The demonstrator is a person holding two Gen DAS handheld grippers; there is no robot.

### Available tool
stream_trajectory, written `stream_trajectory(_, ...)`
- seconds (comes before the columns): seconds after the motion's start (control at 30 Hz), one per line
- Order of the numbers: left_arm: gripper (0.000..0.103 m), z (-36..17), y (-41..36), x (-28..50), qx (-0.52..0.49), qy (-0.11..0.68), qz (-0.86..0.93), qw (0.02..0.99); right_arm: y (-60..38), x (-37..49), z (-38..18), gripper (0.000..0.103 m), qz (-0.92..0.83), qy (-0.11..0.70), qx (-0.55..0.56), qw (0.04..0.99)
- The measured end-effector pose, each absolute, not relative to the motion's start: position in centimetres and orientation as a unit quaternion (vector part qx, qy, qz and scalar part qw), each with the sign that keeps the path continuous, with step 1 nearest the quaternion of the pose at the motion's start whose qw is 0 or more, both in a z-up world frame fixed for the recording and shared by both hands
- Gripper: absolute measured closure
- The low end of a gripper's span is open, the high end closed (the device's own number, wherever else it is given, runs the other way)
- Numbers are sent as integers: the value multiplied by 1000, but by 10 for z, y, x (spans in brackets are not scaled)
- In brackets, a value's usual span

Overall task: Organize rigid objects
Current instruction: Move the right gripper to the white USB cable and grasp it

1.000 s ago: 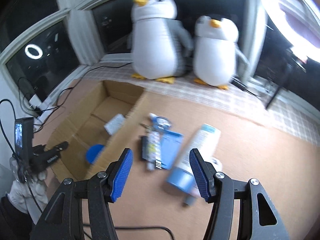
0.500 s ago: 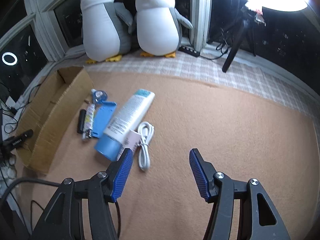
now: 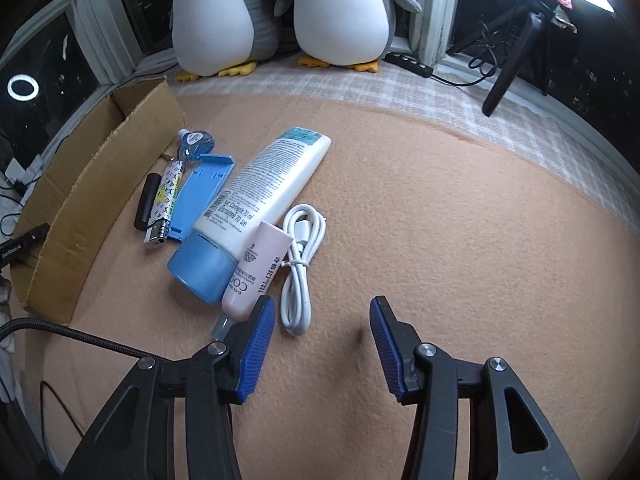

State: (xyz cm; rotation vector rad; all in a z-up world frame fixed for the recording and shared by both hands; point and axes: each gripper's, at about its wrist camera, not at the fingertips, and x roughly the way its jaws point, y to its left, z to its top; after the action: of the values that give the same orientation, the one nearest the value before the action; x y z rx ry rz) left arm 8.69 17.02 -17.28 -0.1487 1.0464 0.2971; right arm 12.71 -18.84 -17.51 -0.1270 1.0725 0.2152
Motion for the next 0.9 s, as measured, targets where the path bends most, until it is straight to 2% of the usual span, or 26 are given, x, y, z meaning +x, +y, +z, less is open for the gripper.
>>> stream_trajectory(0.27,82,-173,170,87,-70,497,141,853,-187,143,-183,64,96,513,-63,851)
stream_trajectory(0.37,82,-173,170,87,-70,497,141,853,-187,147,-183,71,94,512,-60,852)
stream_trajectory(0.43,82,-173,170,87,-70,497,141,853,-187,150,-183,79,90,512,-58,852)
stream_trajectory(0.53,82,-173,170,87,-70,497,142,853,-191,153,-183,84,86,512,-54,853)
stream_trajectory(0.9,82,-173,170,87,-70,497,142,853,-208,150,-180,85,60,510,-34,858)
